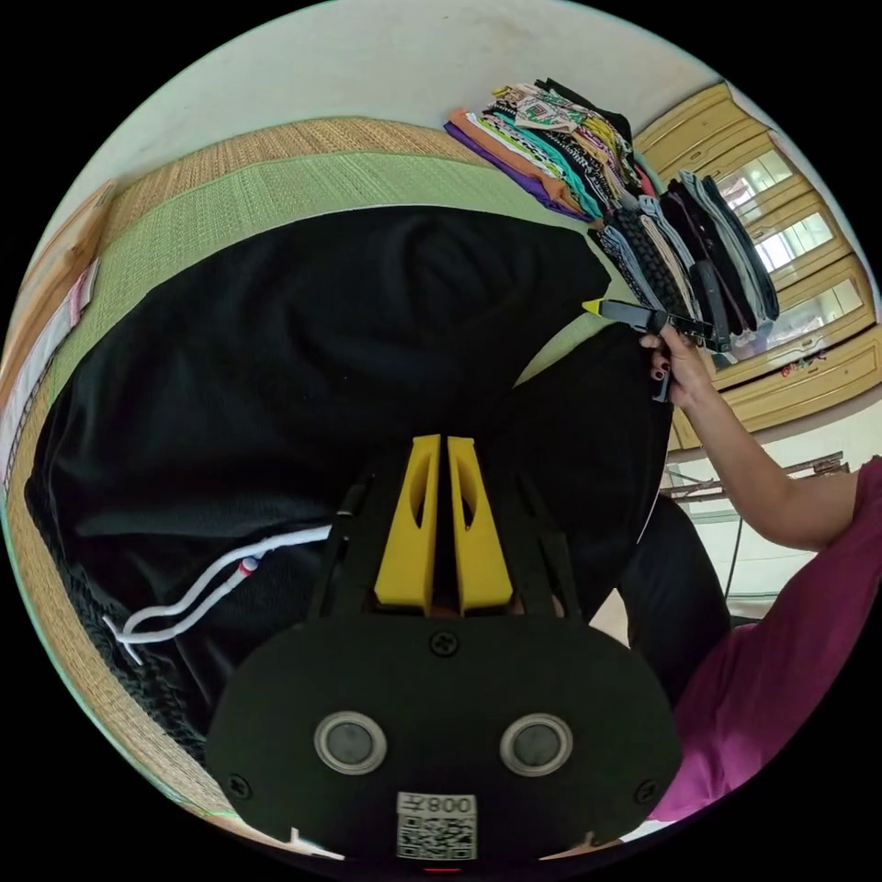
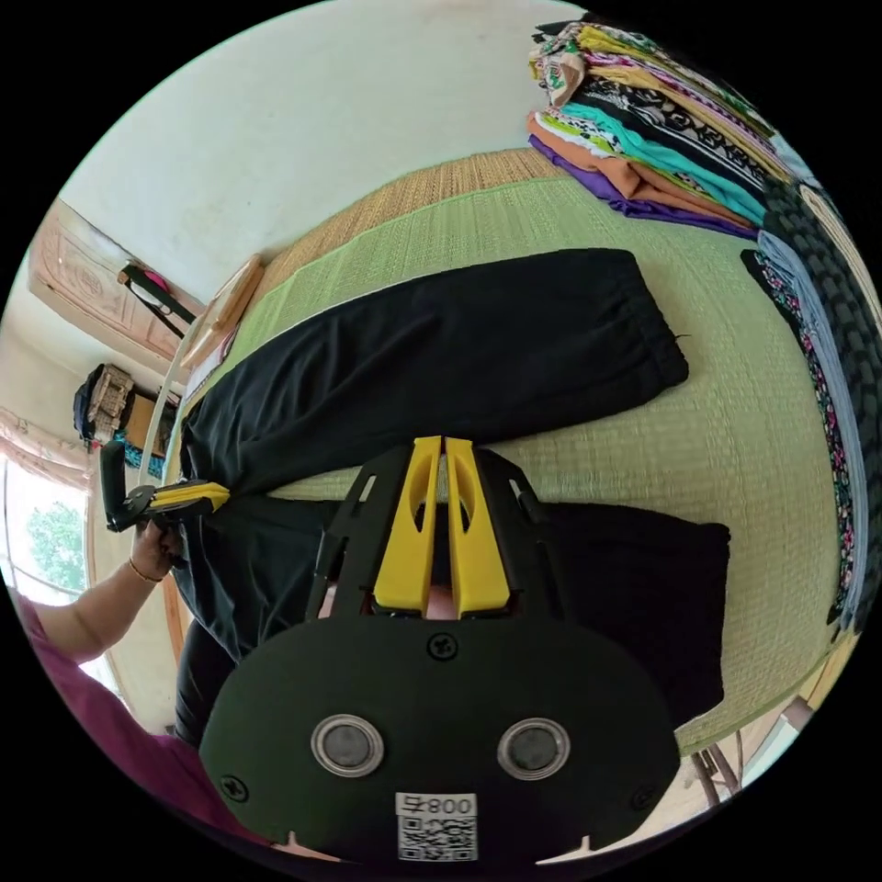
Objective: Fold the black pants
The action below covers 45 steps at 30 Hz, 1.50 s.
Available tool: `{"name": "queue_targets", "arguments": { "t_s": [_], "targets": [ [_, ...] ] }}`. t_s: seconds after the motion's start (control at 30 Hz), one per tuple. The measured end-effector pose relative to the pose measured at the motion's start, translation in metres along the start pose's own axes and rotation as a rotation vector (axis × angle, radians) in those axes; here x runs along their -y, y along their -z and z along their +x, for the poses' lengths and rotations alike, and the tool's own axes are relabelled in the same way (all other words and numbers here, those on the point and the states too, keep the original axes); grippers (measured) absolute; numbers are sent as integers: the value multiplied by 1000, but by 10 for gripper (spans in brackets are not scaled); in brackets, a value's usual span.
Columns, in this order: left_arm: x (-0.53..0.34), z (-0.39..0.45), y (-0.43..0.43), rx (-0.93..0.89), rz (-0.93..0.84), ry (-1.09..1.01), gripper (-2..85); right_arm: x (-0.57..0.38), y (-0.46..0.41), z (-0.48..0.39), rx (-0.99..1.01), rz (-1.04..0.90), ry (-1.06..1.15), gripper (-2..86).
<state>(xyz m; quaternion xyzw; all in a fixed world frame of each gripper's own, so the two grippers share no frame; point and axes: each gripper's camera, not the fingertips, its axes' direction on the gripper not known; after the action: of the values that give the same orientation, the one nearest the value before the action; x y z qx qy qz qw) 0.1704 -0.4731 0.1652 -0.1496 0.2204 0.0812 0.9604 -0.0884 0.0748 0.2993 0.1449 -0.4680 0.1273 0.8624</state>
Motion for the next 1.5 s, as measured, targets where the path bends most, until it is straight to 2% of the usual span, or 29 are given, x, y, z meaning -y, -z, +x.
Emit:
{"name": "queue_targets", "arguments": {
  "t_s": [0.13, 0.27, 0.53, 0.83, 0.97, 1.0, 1.07, 1.17, 1.33, 1.4, 1.5],
  "targets": [
    [46, 38, -17, -58, 78, -110, 32, -13, 46, 29, -63, 147, -75, 33],
    [111, 80, -59, -95, 60, -244, 53, -4, 79, 72, -138, 228, -160, 60],
    [278, 183, -196, -137, -8, -439, 78, 0, 104, 118, -200, 283, -213, 70],
    [391, 277, -311, -54, -101, -546, 97, -1, 110, 137, -218, 250, -208, 71],
    [408, 307, -359, 51, -189, -584, 85, 1, 116, 147, -209, 218, -215, 63],
    [408, 315, -365, 85, -162, -595, 72, 0, 118, 148, -207, 220, -215, 61],
    [408, 326, -374, 44, -193, -611, 46, -4, 128, 155, -165, 241, -215, 51],
    [401, 342, -366, 38, -112, -619, 23, -14, 156, 161, -71, 311, -204, 36],
    [394, 366, -339, -70, 24, -617, 16, -30, 217, 167, 3, 422, -156, 28],
    [397, 372, -344, -107, 22, -603, 17, -35, 229, 172, 27, 425, -154, 27],
    [400, 384, -376, -72, -25, -601, 24, -36, 225, 188, 14, 380, -193, 29]
  ]
}}
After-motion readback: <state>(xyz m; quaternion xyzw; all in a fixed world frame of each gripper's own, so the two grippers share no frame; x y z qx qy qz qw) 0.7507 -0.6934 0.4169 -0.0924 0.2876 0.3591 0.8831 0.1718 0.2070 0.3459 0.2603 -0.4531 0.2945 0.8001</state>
